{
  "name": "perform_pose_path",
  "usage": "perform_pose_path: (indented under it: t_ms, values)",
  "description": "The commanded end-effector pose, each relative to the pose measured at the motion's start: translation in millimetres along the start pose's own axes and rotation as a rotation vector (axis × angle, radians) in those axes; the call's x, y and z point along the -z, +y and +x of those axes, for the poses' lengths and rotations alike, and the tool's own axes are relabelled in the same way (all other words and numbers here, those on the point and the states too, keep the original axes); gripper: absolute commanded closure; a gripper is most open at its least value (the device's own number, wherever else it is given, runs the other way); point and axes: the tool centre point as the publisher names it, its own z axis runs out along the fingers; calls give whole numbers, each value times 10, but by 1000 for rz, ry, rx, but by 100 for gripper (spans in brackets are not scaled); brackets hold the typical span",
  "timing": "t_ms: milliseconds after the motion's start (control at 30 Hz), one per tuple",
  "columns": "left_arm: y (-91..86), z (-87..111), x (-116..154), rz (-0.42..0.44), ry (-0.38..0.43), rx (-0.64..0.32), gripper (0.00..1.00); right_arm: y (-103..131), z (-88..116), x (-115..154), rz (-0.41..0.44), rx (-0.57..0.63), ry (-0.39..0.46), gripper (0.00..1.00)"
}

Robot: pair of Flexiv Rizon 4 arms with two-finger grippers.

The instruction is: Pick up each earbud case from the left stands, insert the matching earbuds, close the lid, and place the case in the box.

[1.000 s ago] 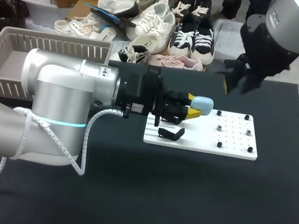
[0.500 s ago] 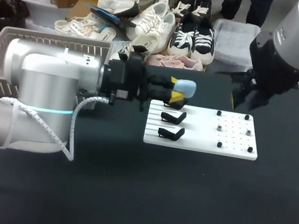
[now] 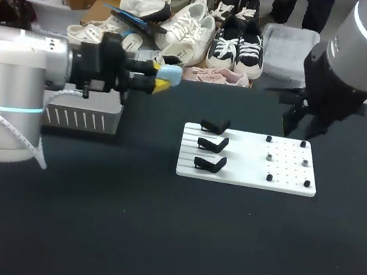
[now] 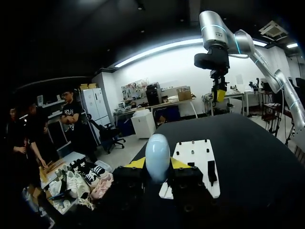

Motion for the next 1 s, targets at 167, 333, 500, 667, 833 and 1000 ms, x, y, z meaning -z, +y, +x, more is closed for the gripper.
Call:
perform_pose_path:
  t_ms: [167, 333, 500, 667, 833, 1000]
  values:
    - [464, 461, 523, -22, 34, 31, 100, 164, -75, -38, 53, -46, 3, 65]
    - [743, 789, 636, -38, 55, 64, 100, 243, -86, -98, 81, -75, 26, 65]
    - [954, 1062, 695, -22, 96, 99, 100, 349, -93, -145, 88, -97, 39, 65]
    - [1035, 1256, 739, -10, 130, 134, 100, 438, -115, -166, 100, -104, 48, 65]
    - [1033, 1387, 825, -16, 149, 168, 100, 490, -125, -188, 106, -108, 53, 65]
    - [979, 1436, 875, 3, 181, 189, 100, 531, -140, -218, 106, -106, 58, 66]
